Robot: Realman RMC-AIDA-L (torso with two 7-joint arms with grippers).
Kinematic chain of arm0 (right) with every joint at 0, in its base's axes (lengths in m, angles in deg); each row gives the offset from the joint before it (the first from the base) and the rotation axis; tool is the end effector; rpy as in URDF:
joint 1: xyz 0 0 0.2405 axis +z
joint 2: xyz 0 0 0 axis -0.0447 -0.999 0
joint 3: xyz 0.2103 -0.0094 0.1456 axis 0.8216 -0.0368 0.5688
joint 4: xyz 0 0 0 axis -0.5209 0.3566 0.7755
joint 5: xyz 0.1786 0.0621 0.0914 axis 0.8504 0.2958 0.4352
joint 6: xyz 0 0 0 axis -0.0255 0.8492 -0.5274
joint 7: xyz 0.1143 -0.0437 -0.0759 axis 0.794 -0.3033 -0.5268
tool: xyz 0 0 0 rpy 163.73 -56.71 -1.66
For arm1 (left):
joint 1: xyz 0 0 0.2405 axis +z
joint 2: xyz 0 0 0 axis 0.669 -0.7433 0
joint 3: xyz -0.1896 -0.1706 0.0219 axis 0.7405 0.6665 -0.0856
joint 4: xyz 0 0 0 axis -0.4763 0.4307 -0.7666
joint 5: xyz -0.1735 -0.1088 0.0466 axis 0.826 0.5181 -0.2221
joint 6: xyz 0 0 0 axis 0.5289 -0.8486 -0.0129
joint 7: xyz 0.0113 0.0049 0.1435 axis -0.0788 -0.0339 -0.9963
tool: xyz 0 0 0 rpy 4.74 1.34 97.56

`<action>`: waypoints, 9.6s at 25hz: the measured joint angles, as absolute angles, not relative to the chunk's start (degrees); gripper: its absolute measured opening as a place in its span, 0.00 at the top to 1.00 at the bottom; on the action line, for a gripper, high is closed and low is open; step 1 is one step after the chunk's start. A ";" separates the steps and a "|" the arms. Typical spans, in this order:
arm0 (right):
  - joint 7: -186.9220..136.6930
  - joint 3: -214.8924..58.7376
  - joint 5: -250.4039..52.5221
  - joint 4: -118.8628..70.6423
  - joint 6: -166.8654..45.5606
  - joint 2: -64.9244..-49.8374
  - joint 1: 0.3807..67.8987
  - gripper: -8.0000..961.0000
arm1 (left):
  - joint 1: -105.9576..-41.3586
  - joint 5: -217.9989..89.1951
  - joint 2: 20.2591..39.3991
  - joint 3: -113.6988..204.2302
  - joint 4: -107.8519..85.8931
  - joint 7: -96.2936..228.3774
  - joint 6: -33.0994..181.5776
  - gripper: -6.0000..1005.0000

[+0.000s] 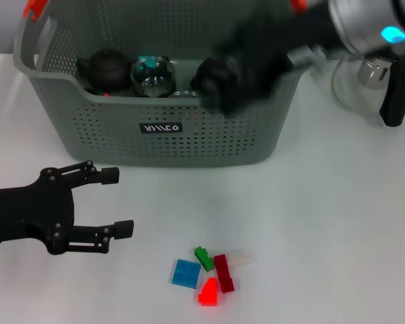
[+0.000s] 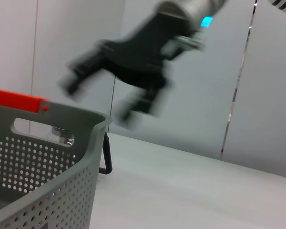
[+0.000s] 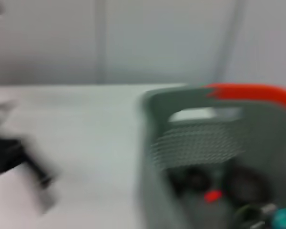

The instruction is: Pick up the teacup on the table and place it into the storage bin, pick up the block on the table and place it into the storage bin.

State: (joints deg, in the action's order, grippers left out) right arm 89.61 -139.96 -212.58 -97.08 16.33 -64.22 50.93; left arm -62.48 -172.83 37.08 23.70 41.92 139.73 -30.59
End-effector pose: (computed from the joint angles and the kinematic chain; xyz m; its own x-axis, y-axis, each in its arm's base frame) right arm 0.0495 0.3895 0.0135 0.9979 -0.0214 -0.0615 -0.0367 -0.9652 -0.2591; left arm -0.2810 0.2563 0.0496 0.8085 0.2215 0.5453 0.3496 -0.9260 -0.1422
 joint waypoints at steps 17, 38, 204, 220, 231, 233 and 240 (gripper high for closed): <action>94.35 -160.73 -224.82 -91.82 27.60 -65.04 49.27 0.07 | -62.46 -173.00 37.35 23.76 41.76 139.74 -30.60 0.07; 100.57 -183.57 -224.65 -83.29 9.63 -65.82 53.81 0.18 | -62.11 -173.00 37.52 23.76 41.48 139.65 -30.02 0.07; 94.57 -176.10 -220.52 -86.71 14.31 -65.42 51.20 0.05 | -62.78 -173.85 36.91 26.04 41.61 138.49 -29.74 0.07; 96.43 -185.87 -220.65 -86.30 8.66 -65.65 51.48 0.07 | -62.79 -173.56 36.99 26.04 41.45 138.65 -29.87 0.07; 97.01 -188.96 -220.73 -84.90 4.86 -65.78 51.71 0.10 | -62.78 -173.52 37.00 26.04 41.48 138.50 -29.88 0.07; 97.01 -189.01 -220.73 -84.83 4.77 -65.79 51.71 0.11 | -62.77 -173.52 37.00 26.04 41.49 138.50 -29.86 0.07; 96.99 -189.66 -220.73 -84.08 4.51 -66.03 51.69 0.12 | -62.73 -173.52 37.08 26.04 41.49 138.46 -29.67 0.07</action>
